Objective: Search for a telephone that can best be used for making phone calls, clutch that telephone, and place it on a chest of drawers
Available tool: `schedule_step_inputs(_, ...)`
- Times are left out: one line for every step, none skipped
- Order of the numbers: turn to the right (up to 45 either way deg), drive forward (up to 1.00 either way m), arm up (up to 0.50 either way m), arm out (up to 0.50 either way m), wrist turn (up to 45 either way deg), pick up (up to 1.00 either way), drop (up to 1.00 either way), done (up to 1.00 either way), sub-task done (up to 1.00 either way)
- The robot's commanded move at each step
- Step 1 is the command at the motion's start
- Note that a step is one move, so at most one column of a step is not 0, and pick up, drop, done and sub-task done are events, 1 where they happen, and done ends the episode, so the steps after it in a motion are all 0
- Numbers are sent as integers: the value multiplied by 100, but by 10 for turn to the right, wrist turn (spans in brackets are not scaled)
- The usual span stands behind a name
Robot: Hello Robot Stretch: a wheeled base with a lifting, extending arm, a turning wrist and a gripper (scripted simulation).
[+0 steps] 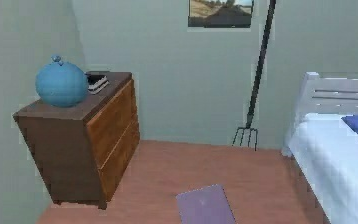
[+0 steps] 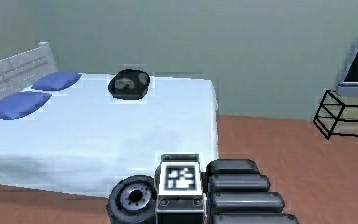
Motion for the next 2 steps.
schedule_step_inputs(0,100,0,0,0,0,0,0,0)
schedule_step_inputs(0,35,0,0,0,0,0,0,0)
